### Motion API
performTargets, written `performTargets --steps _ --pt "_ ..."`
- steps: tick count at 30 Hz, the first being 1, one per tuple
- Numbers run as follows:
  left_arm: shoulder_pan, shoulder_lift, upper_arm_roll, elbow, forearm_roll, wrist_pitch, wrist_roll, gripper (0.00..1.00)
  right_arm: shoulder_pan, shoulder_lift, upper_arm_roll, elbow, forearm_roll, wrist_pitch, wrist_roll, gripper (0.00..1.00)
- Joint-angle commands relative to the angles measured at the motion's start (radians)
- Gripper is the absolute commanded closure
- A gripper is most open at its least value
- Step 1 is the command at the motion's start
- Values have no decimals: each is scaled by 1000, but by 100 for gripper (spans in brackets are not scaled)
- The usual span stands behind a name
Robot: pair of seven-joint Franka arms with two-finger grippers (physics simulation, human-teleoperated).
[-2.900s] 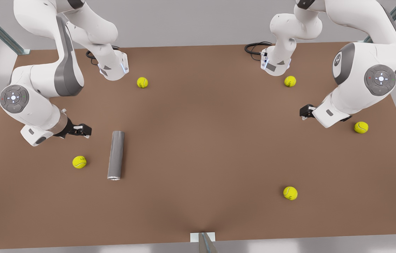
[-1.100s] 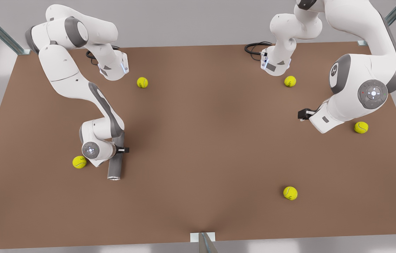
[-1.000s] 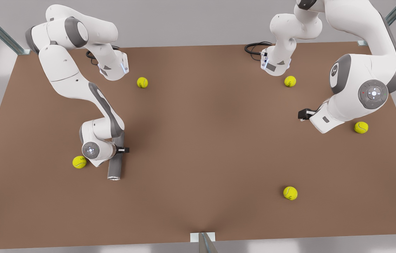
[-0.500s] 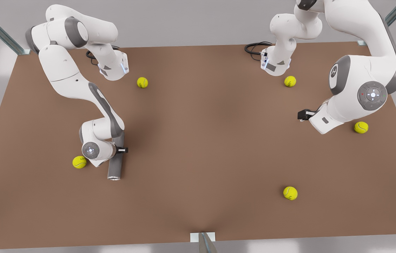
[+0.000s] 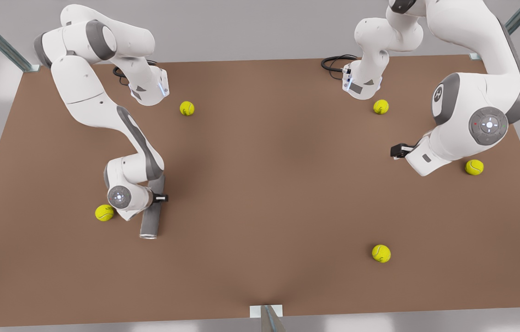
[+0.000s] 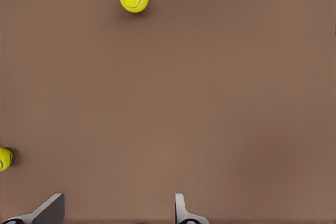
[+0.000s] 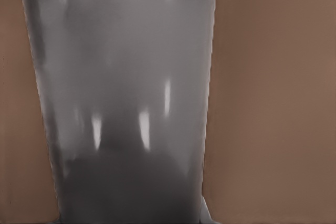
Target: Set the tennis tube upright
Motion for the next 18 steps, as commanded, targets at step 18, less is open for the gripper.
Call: performTargets --steps 18 --pt "26 14 -1 0 -1 9 0 0 228 -17 132 210 -219 -45 -419 24"
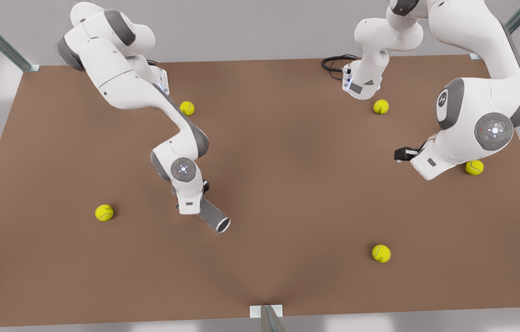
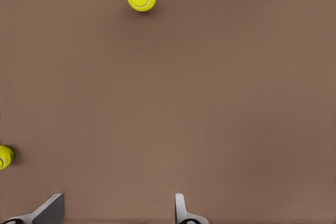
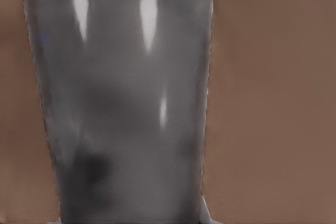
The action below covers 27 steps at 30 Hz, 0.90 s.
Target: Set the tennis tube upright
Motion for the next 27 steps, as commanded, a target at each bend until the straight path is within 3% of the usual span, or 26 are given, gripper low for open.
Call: performTargets --steps 1,11,17,21,25,27 --pt "3 0 0 0 -1 -1 0 0 11 0 0 4 -3 0 0 24" --pt "3 8 0 0 -1 4 0 0 295 83 -5 144 -178 10 -31 25" --pt "5 15 0 0 -2 8 0 0 421 408 -11 631 -185 -146 -178 24" --pt "5 23 0 0 -2 10 0 0 527 488 -77 742 -185 -143 -230 24" --pt "5 37 0 0 -2 16 0 0 553 552 -84 809 -184 -151 -252 14" --pt "5 40 0 0 -2 16 0 0 562 574 -87 834 -182 -151 -261 1"
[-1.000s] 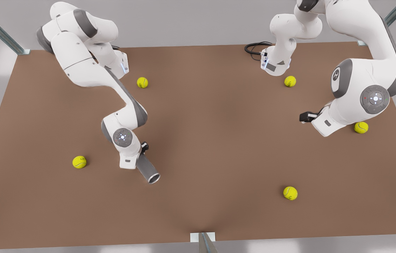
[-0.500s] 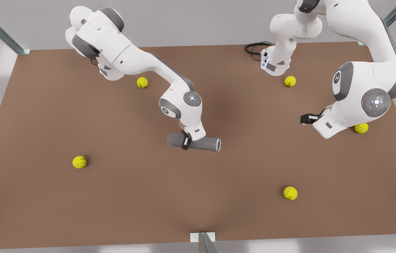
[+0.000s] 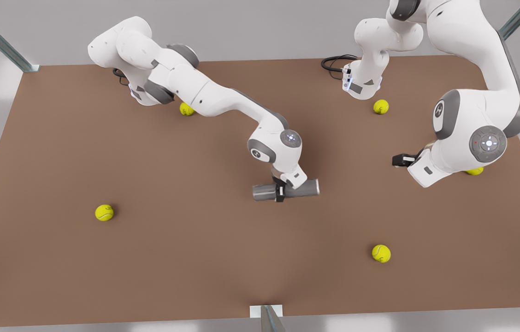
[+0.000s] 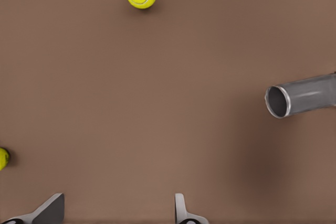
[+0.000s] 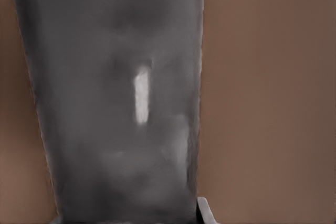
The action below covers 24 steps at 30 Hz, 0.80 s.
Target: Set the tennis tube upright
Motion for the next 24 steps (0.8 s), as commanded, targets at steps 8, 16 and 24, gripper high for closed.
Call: performTargets --steps 8,16,24 --pt "-2 3 0 0 -2 6 -2 0 -36 -52 3 58 139 -138 12 0" --pt "-60 327 -2 -18 -732 531 -261 0 -725 -888 29 -683 332 -246 331 0" --pt "66 509 -58 -66 -988 537 205 0 -904 -994 26 -648 433 -414 545 0"
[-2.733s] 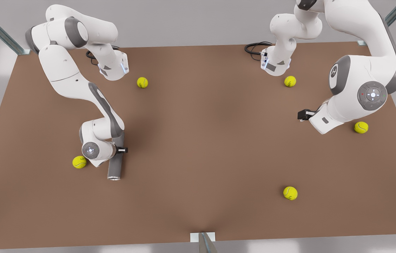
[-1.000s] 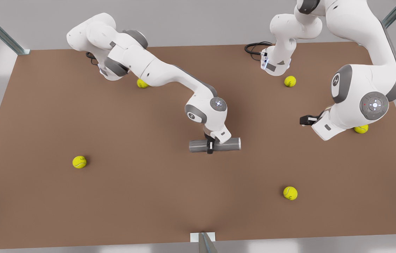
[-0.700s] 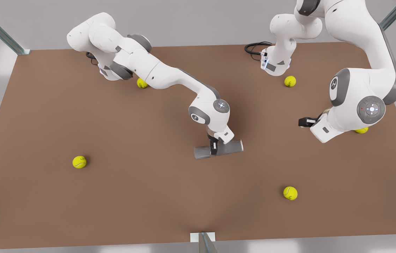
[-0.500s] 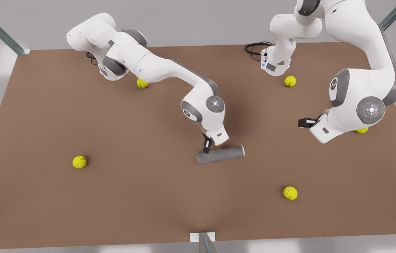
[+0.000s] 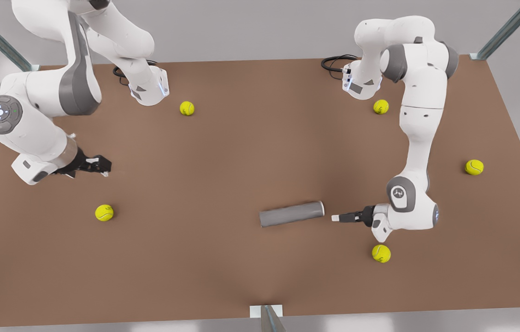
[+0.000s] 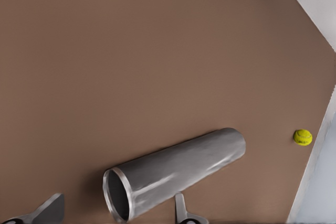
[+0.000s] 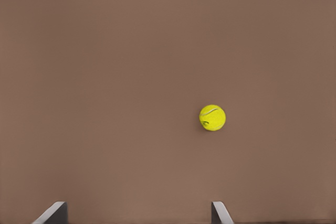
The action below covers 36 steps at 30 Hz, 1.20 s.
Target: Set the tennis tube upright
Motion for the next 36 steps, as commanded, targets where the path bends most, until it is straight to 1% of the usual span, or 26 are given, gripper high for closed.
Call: performTargets --steps 1,5,6,7,8,10,14,21,25,28,30,36 --pt "0 4 -9 0 -73 0 9 0 3 0 0 0 0 0 -1 0" --pt "6 10 -16 -38 -95 5 91 0 5 1 0 8 -1 0 2 0" --pt "6 -5 -16 -69 -105 14 104 0 3 1 0 8 -1 0 2 0" --pt "4 -47 -15 -147 -142 77 135 0 5 1 0 8 -1 0 2 0" --pt "4 -59 -13 -182 -168 84 167 0 3 1 0 8 -3 0 1 0" --pt "4 -66 -4 -221 -170 126 169 0 3 1 0 8 -5 2 1 0" --pt "-2 -65 -7 -258 -300 181 169 0 6 1 0 8 -9 0 2 0" --pt "0 -51 -59 -256 -380 181 210 0 5 1 0 8 -12 0 -2 0" --pt "0 -40 -59 -247 -400 186 213 0 -3 1 -1 8 -14 0 -4 0" --pt "3 -16 -59 -203 -402 186 244 0 -4 40 -7 35 -20 11 -4 0" --pt "4 -13 -58 -193 -399 186 244 0 3 40 -4 35 -52 11 -5 0" --pt "4 19 -58 -118 -399 215 236 0 -4 54 -7 86 -49 11 2 0"
